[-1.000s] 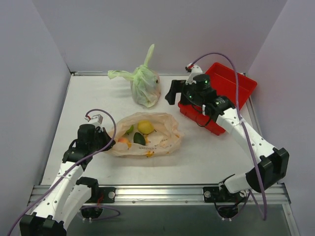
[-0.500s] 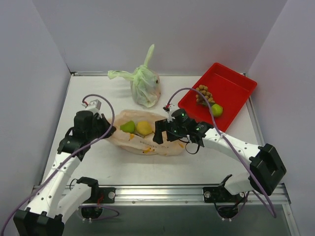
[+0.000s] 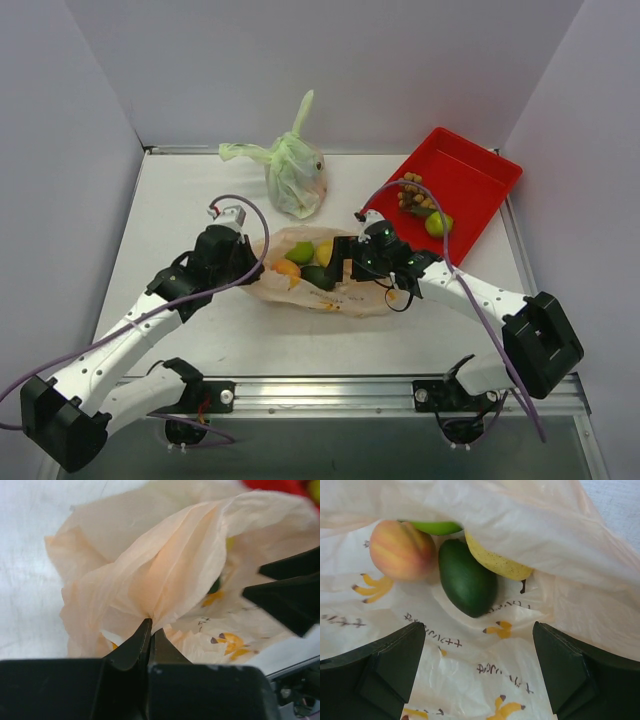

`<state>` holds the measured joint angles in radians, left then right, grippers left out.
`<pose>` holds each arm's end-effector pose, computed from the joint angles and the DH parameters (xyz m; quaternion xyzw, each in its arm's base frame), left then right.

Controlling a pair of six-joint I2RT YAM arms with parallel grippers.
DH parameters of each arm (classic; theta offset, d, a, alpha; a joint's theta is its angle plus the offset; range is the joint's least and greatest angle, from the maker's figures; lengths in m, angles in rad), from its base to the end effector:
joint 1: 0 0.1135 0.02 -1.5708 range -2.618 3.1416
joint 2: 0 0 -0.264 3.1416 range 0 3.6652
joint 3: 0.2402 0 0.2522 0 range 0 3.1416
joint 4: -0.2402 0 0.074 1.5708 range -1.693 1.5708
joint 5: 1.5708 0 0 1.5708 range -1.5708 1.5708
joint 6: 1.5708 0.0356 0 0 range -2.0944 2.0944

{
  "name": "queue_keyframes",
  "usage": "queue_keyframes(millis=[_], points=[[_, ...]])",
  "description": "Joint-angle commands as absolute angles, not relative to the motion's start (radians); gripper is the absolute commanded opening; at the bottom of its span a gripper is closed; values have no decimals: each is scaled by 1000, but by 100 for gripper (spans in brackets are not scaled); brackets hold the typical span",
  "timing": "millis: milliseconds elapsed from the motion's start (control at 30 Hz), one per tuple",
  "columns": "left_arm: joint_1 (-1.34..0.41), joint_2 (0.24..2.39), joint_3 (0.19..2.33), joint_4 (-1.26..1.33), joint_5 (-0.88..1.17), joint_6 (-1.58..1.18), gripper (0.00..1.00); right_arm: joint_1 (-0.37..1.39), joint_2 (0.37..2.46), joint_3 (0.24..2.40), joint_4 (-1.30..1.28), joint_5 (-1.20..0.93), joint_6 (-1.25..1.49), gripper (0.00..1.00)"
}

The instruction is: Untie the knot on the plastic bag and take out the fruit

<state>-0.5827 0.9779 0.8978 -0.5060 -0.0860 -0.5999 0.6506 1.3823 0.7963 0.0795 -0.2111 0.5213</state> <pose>0.1792 -0.1145 0.3121 -0.0279 0.8802 -0.2318 0.4132 0.2365 0.1894 0.2346 -0.1087 0.8517 0.3547 0.3702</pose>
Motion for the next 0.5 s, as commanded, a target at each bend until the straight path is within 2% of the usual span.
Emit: queue_keyframes(millis=[0, 167, 467], points=[[-581, 951, 792, -537, -166, -666, 0, 672, 1354, 830, 80, -166, 474, 93], [-581, 939, 677, -534, -184, -652, 0, 764, 1373, 890, 17, -83, 370, 92], [-583, 934, 638, -492, -204, -582, 0, 850, 1459, 1005, -83, -3, 290, 91]])
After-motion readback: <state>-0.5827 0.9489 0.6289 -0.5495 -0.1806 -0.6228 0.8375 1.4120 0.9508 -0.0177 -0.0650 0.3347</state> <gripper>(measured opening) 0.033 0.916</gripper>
